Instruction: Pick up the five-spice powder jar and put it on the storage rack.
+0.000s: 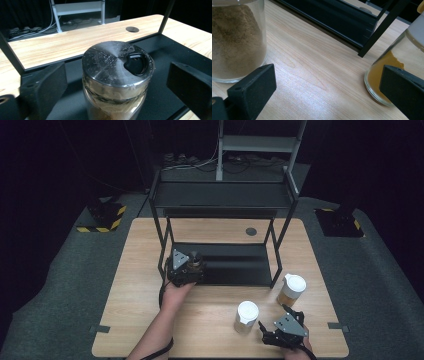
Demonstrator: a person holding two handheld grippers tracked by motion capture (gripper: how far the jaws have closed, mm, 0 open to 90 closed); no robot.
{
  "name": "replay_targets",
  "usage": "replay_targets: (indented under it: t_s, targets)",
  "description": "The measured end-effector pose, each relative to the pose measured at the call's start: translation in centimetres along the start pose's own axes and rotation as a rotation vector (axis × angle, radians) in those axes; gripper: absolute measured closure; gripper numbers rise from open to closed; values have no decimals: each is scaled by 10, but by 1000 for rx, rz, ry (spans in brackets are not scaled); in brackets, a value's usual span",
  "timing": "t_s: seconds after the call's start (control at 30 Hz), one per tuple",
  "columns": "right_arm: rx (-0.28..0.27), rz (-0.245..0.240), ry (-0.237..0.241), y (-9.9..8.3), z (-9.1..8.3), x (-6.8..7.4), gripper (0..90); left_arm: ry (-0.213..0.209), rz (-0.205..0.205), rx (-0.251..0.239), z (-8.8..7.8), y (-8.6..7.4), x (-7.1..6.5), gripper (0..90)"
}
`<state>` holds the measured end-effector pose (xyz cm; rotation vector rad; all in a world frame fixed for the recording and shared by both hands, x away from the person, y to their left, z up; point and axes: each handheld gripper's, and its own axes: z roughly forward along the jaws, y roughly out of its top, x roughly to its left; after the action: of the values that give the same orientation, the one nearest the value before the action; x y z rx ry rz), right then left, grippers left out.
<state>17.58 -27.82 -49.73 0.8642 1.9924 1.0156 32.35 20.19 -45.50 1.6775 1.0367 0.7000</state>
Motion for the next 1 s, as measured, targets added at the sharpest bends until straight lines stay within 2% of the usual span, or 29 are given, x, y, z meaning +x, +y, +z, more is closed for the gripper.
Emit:
replay_targets:
  t_s: [0.3, 0.73, 1.0]
  targets:
    - [0, -1, -1, 0, 0, 0, 3, -15, 9, -8, -7, -2, 0, 7]
    - [0, -1, -1, 0, 0, 0, 3, -7, 20, -21, -25, -1, -5, 4]
    - [1, -2, -2, 0, 0, 1, 3, -13, 51, -38, -39, 1, -9, 4]
